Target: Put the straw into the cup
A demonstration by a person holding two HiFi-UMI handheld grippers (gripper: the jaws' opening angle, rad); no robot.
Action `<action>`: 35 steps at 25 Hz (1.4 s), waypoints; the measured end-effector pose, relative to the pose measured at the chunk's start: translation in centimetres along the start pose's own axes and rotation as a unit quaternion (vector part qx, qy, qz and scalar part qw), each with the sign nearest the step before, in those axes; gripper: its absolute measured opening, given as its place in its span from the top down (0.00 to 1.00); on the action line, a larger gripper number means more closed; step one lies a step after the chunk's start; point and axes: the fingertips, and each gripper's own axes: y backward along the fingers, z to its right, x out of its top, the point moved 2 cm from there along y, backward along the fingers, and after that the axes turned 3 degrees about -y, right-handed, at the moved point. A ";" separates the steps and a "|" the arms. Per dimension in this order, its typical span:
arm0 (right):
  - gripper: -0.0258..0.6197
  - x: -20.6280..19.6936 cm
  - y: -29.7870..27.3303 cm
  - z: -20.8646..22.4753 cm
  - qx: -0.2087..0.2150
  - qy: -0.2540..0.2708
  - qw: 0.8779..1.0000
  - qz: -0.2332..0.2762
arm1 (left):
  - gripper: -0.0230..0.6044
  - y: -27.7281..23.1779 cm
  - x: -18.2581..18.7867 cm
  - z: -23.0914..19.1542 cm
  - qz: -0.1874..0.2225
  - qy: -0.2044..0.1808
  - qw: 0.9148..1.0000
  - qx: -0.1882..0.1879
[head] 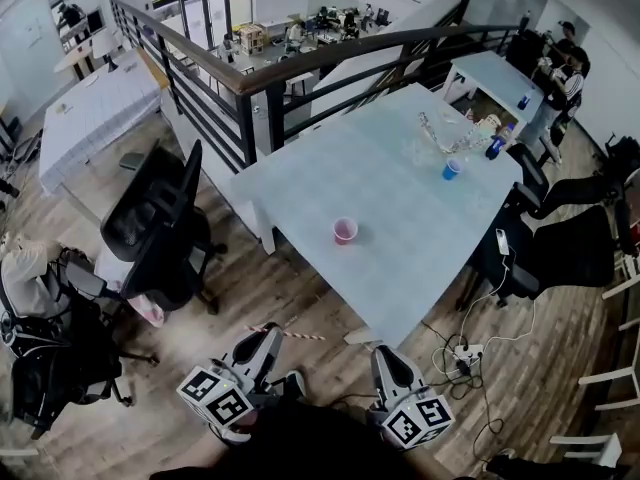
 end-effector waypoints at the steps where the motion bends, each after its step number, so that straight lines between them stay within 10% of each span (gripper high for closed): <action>1: 0.89 0.0 -0.4 -0.1 -0.004 0.001 1.000 -0.003 | 0.90 -0.1 0.3 -0.7 0.003 0.003 1.000 0.001; 13: 0.89 -0.6 -3.3 2.8 -0.028 -0.023 0.999 -0.033 | 0.90 -3.7 0.0 -4.8 -0.013 0.026 0.999 0.018; 35: 0.89 10.3 -12.4 16.0 0.017 -0.054 0.998 -0.020 | 0.90 -21.0 2.3 -4.5 -0.012 -0.046 0.997 0.064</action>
